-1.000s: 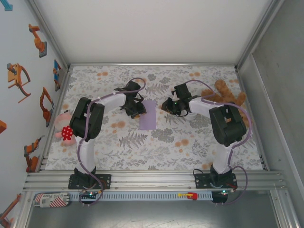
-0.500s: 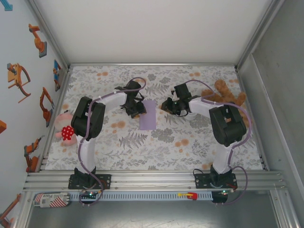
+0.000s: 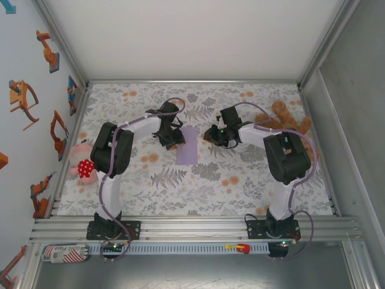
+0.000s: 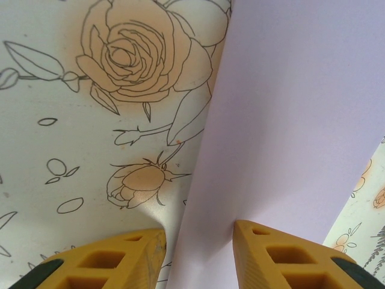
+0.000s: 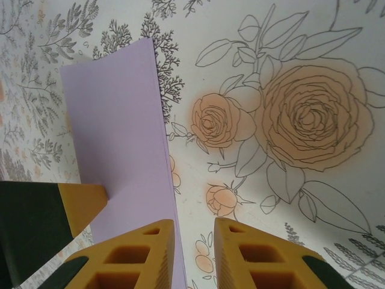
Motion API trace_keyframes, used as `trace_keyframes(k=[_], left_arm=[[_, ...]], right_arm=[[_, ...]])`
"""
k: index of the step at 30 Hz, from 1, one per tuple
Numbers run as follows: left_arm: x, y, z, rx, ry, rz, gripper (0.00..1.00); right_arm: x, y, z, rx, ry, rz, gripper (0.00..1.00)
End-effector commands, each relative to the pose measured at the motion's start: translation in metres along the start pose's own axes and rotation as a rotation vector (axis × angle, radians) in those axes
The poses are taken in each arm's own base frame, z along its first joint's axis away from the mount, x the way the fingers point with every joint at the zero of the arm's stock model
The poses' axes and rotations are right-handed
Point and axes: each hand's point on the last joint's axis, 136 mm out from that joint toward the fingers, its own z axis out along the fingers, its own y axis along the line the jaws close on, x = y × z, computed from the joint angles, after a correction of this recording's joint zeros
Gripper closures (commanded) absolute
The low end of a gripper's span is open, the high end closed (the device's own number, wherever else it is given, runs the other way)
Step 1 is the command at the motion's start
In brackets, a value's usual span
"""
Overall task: Fold a paper plane with a square sheet of paper (pick it up from the middle)
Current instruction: Hold the square sheet of paper at the center of the table.
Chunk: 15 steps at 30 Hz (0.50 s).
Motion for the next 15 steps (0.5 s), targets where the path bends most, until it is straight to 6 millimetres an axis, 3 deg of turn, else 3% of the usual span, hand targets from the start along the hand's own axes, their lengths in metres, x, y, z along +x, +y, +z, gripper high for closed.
trace_keyframes(k=[1,15], left_arm=[[0.067,0.082,0.100,-0.263,0.225,0.006,0.61],[0.067,0.080,0.100,-0.258,0.231,0.003,0.60]], right_arm=[[0.002,0.005,0.007,-0.038,0.018,-0.004,0.77],[0.021,0.026,0.027,-0.102,0.094,-0.069,0.80]])
